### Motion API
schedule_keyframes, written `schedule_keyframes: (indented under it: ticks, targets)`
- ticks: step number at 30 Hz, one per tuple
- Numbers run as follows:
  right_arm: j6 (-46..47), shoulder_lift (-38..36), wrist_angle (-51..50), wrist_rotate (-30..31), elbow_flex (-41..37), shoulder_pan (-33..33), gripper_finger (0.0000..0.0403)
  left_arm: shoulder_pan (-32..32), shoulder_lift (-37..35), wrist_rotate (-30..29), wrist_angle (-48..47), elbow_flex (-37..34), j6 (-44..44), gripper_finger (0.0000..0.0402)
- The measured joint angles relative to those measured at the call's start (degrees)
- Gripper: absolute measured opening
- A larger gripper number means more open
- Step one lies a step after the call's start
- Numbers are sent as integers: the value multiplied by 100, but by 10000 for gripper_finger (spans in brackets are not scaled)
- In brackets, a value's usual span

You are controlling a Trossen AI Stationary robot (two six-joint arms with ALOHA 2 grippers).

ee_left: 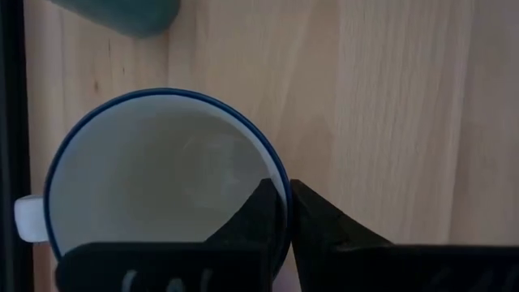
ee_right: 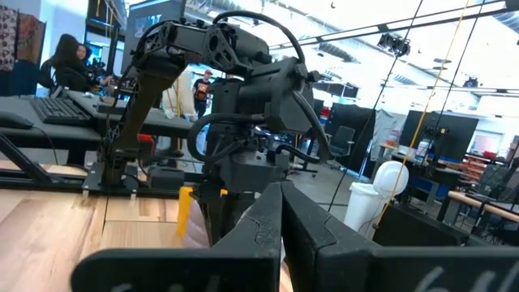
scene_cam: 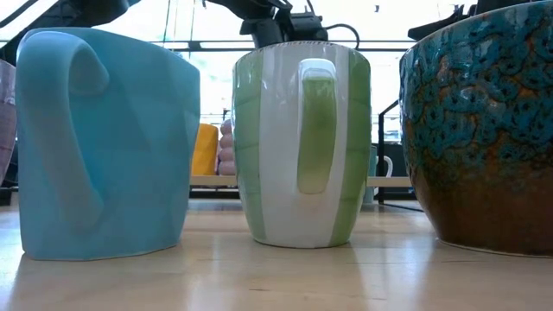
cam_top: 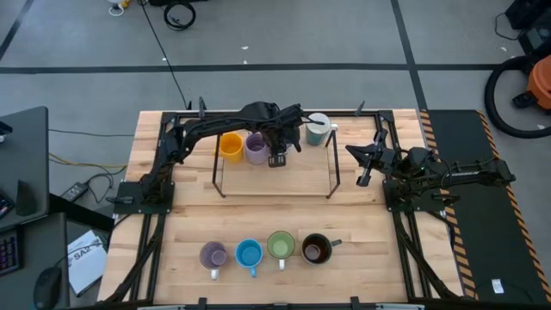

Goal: Place coffee mugs
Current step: Put the white mug on the shelf

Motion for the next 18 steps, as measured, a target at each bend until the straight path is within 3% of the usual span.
schedule_keyframes:
  ticks: [12, 18]
  targets:
    - [2, 0, 8, -23, 0, 1, 9, 4, -4, 28, -153, 0, -38, 30]
    - [2, 0, 20, -42, 0, 0, 9, 0, 2, 58, -126, -22, -70, 71]
